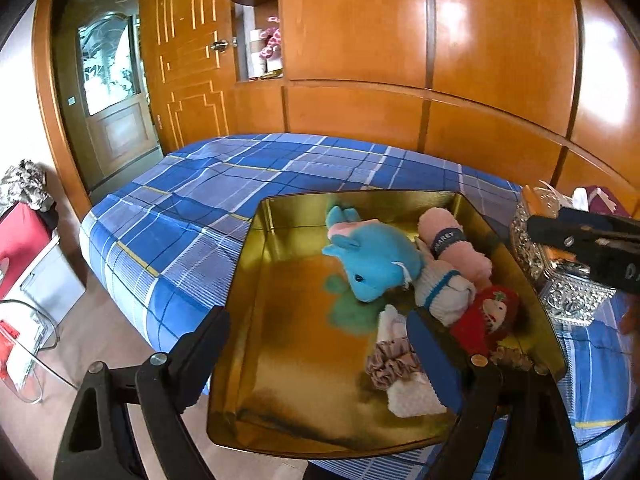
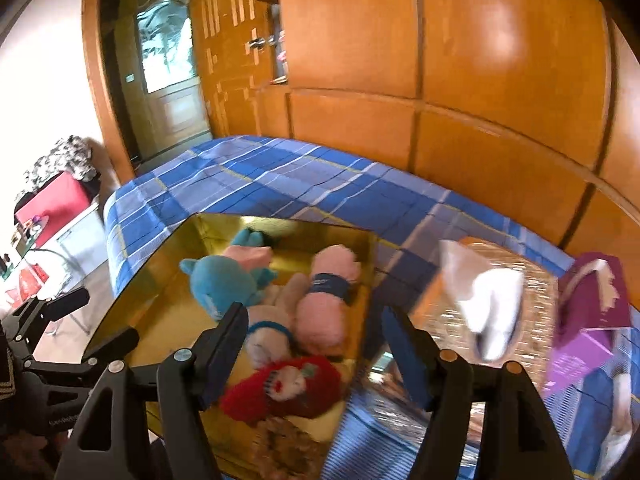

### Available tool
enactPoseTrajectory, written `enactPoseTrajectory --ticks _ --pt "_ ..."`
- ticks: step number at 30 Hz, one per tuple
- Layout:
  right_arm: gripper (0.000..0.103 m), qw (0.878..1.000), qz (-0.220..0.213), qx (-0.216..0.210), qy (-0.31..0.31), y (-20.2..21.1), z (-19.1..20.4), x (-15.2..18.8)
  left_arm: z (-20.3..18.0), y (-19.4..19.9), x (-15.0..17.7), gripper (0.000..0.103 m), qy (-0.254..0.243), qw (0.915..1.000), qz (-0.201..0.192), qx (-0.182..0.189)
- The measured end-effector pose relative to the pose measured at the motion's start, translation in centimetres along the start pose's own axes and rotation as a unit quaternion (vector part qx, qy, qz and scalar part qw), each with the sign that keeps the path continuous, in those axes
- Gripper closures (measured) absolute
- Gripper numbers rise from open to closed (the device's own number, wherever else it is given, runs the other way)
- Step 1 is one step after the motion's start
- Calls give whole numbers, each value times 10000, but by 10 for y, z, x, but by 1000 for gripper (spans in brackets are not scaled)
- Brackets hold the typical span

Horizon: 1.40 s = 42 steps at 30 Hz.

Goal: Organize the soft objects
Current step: 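Carry the blue plush with the right tool and release it into the tray, then move both tools back toward the paper packets on the bed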

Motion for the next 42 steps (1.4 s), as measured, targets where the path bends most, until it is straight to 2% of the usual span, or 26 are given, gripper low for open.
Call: enactPoseTrajectory --ticks 2,9,13,17,22,25,29,31,32,34,37,40,41,42 --pt "23 9999 -113 104 -49 13 -9 1 -3 1 1 13 -56 10000 -16 16" --pt "23 9946 -638 624 -537 75 -66 3 -14 7 3 12 -216 9997 -62 132" --pt "23 9887 -766 906 -916 109 -107 10 -23 12 4 12 -322 9991 -115 238" --pt "23 9783 -834 1356 -1327 142 -152 27 -32 22 3 12 -457 9977 -248 445" --pt "23 9539 -1018 1904 -2085 193 -213 60 -53 42 -7 11 -687 9926 -449 891" --pt "23 9280 -1286 2339 -2600 229 -248 83 -71 57 -13 11 -861 9862 -575 1290" --pt "23 8761 -1685 2841 -3513 278 -301 123 -100 78 -19 11 -1252 9735 -739 1763" --pt "23 8528 -1795 3001 -3877 294 -322 141 -118 89 -19 11 -1564 9642 -845 1965" --pt "23 8393 -1851 3054 -4099 301 -334 153 -128 95 -18 11 -1725 9586 -880 2088" --pt "23 8202 -1874 3100 -4428 309 -351 171 -148 102 -19 11 -1961 9493 -871 2298" --pt "22 7982 -1886 3130 -4789 312 -365 199 -178 117 -19 11 -2266 9337 -923 2615" --pt "23 7684 -1972 3138 -5217 310 -375 226 -211 133 -23 11 -2574 9188 -1083 2790" --pt "23 7589 -2030 3063 -5376 314 -377 233 -224 139 -25 11 -2687 9123 -1120 2879" --pt "23 7493 -2266 3011 -5445 321 -377 237 -236 143 -26 11 -2780 9072 -1134 2946"
Point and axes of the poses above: each gripper's, at about its wrist camera, not at the fingertips, and y roughly against the way its jaws point, z to its left, x to its underside, the point moved 2 cm from there along -y, roughly the way its jaws point, and after that the axes turned 12 degrees about -x, right-handed, at the moved point
